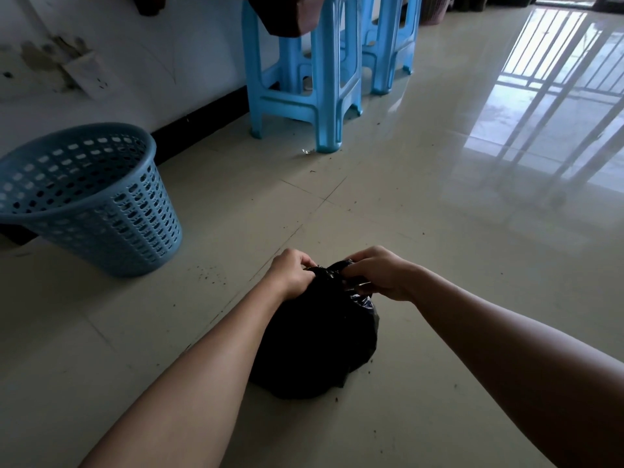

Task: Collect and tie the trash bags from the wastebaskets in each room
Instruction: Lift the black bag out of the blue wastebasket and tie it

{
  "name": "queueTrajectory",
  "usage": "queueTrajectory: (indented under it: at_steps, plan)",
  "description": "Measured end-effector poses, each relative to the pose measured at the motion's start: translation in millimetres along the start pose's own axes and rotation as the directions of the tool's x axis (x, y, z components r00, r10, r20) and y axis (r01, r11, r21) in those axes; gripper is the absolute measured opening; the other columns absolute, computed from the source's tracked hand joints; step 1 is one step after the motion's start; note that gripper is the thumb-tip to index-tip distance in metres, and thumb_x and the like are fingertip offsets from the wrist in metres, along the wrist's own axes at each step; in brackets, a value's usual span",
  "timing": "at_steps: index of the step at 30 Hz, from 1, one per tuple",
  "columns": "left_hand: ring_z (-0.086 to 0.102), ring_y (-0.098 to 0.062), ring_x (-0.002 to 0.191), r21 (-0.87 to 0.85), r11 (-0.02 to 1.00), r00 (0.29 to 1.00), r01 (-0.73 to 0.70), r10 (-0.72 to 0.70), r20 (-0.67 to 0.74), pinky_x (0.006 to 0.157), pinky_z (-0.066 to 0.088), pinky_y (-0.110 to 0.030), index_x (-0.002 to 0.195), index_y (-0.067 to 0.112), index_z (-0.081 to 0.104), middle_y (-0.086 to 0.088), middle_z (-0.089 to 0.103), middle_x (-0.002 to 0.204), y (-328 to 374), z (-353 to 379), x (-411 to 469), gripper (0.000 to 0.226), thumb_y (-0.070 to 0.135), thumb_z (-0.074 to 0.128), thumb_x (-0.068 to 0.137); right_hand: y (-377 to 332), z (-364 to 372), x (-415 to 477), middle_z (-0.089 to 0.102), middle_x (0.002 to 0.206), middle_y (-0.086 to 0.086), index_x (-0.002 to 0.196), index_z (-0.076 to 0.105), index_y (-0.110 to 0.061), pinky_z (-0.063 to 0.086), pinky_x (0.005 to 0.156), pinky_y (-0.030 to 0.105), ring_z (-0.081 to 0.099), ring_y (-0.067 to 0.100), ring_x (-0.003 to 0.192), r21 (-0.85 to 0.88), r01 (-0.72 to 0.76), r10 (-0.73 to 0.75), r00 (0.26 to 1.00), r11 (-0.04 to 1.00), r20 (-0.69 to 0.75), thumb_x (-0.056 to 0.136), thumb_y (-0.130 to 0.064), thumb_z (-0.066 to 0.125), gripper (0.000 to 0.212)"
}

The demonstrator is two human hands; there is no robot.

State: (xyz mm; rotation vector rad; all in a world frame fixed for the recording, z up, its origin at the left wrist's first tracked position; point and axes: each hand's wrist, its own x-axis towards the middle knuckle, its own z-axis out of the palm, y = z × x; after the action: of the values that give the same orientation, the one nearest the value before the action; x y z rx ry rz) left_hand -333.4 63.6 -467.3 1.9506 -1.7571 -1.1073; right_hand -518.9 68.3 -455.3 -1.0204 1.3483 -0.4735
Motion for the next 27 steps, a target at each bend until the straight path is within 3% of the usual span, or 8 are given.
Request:
queueTrajectory:
  at_steps: [3, 5, 7, 9, 12, 17, 21, 27]
  plan:
    - [0.055, -0.016, 0.048, -0.348, 0.929, 0.990, 0.129, -0.103, 0.091, 0.050, 0.043, -0.019, 0.078, 0.007, 0.073, -0.009, 0.063, 0.061, -1, -1, -4, 0.017, 0.002, 0.058, 0.083, 0, 0, 0, 0.067, 0.070, 0.008, 0.085, 0.075, -0.004, 0.051, 0.050, 0.020, 0.064, 0.013, 0.057, 0.022, 0.007, -0.007, 1.000, 1.000, 0.013, 0.084, 0.001, 0.066, 0.010]
    - [0.056, -0.016, 0.045, -0.520, 0.829, 0.974, 0.207, -0.127, 0.185, 0.047, 0.046, -0.019, 0.077, 0.004, 0.072, -0.010, 0.064, 0.059, -1, -9, -5, 0.019, -0.001, 0.055, 0.082, 1, -2, 0, 0.070, 0.073, 0.009, 0.088, 0.075, -0.003, 0.052, 0.050, 0.020, 0.066, 0.013, 0.059, 0.033, 0.008, -0.008, 1.000, 0.999, 0.008, 0.085, 0.002, 0.064, 0.012]
    - [0.057, -0.020, 0.052, -0.587, 0.754, 0.948, 0.293, -0.151, 0.279, 0.051, 0.047, -0.023, 0.085, 0.001, 0.071, -0.013, 0.065, 0.069, -2, -19, -4, 0.024, 0.005, 0.047, 0.083, 0, -3, 0, 0.071, 0.076, 0.009, 0.093, 0.075, -0.001, 0.051, 0.048, 0.020, 0.068, 0.013, 0.060, 0.036, 0.003, -0.003, 1.000, 0.999, 0.001, 0.085, 0.002, 0.063, 0.015]
    - [0.055, -0.021, 0.054, -0.580, 0.737, 0.918, 0.347, -0.139, 0.372, 0.052, 0.045, -0.026, 0.088, -0.001, 0.071, -0.017, 0.066, 0.073, -4, -25, -5, 0.034, 0.004, 0.038, 0.083, 0, -4, -2, 0.070, 0.076, 0.010, 0.098, 0.073, 0.001, 0.050, 0.047, 0.020, 0.067, 0.014, 0.058, 0.040, -0.004, 0.005, 1.000, 0.999, -0.002, 0.086, 0.001, 0.063, 0.016]
    - [0.062, -0.016, 0.052, -0.462, 0.842, 0.893, 0.279, -0.050, 0.448, 0.050, 0.049, -0.022, 0.083, 0.002, 0.073, -0.012, 0.070, 0.069, -8, -29, -8, 0.036, -0.010, 0.039, 0.084, 0, -3, -2, 0.071, 0.079, 0.011, 0.101, 0.072, 0.004, 0.051, 0.048, 0.022, 0.065, 0.016, 0.056, 0.085, -0.009, 0.009, 1.000, 0.996, 0.000, 0.087, -0.002, 0.064, 0.017]
    - [0.057, -0.013, 0.053, -0.371, 0.916, 0.932, 0.151, -0.007, 0.363, 0.048, 0.045, -0.018, 0.082, 0.004, 0.072, -0.009, 0.065, 0.068, -4, -27, -10, 0.007, 0.004, 0.066, 0.086, -1, -6, -4, 0.073, 0.085, 0.012, 0.099, 0.072, 0.002, 0.052, 0.056, 0.025, 0.068, 0.020, 0.066, 0.196, -0.005, 0.009, 1.000, 0.981, -0.020, 0.089, -0.008, 0.064, 0.016]
    - [0.054, -0.006, 0.041, -0.464, 0.873, 0.947, 0.151, 0.006, 0.320, 0.040, 0.043, -0.013, 0.075, 0.006, 0.068, 0.001, 0.063, 0.054, -1, -21, -11, 0.010, 0.006, 0.067, 0.086, -11, -15, -6, 0.074, 0.085, 0.009, 0.095, 0.072, -0.004, 0.051, 0.053, 0.024, 0.070, 0.017, 0.070, 0.270, 0.037, -0.006, 0.993, 0.962, -0.117, 0.092, -0.012, 0.061, 0.014]
    - [0.061, -0.009, 0.045, -0.607, 0.765, 0.947, 0.213, -0.010, 0.320, 0.047, 0.053, -0.018, 0.079, 0.004, 0.066, -0.005, 0.065, 0.060, -1, -20, -11, 0.009, 0.000, 0.063, 0.087, -31, -24, -5, 0.065, 0.058, 0.008, 0.086, 0.066, 0.000, 0.047, 0.041, 0.022, 0.058, 0.016, 0.044, 0.453, 0.159, 0.002, 0.942, 0.877, -0.335, 0.090, -0.010, 0.063, 0.011]
